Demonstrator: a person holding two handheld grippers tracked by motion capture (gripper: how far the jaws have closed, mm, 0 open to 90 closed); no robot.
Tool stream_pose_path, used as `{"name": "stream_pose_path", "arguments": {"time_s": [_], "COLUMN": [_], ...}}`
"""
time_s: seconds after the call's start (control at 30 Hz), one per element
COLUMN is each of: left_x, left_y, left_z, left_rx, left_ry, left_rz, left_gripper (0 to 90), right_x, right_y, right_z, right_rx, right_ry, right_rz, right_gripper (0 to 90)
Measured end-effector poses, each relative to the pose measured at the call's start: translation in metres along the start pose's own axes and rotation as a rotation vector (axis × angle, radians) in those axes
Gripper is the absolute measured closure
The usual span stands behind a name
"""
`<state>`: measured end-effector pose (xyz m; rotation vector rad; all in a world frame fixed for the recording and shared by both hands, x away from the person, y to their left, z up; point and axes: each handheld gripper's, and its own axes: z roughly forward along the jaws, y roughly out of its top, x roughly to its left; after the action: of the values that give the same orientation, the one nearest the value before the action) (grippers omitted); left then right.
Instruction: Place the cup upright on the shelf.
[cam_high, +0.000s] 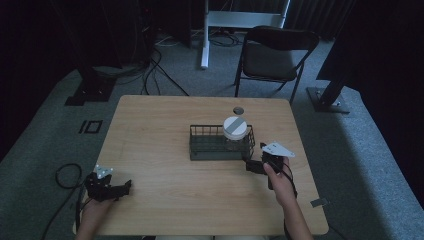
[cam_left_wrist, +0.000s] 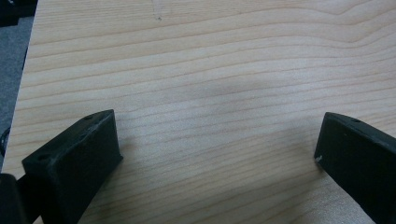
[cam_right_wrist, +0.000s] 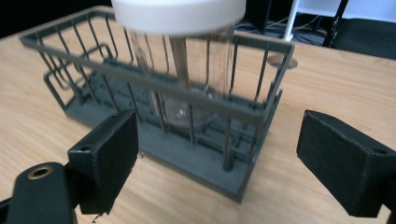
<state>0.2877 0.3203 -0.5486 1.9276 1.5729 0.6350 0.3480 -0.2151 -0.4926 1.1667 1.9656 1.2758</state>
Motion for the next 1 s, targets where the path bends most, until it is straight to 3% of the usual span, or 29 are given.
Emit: {"name": "stream_pose_path", "arguments": {"time_s": [0.43, 1.0], "left_x": [0.0, 0.0], "left_y": [0.0, 0.0], "left_z": [0.0, 0.0], "left_rx": [0.0, 0.0], "left_ry": [0.0, 0.0], "left_rz": [0.0, 0.0], "left_gripper": [0.2, 0.2], "right_x": [-0.007, -0.022], "right_y": [-0.024, -0.043], "right_z": [0.004, 0.002], "right_rx": [0.093, 0.167], "right_ry": [0.029, 0.008], "right_rz": [-0.004, 0.005], "right_gripper": [13.2, 13.2]}}
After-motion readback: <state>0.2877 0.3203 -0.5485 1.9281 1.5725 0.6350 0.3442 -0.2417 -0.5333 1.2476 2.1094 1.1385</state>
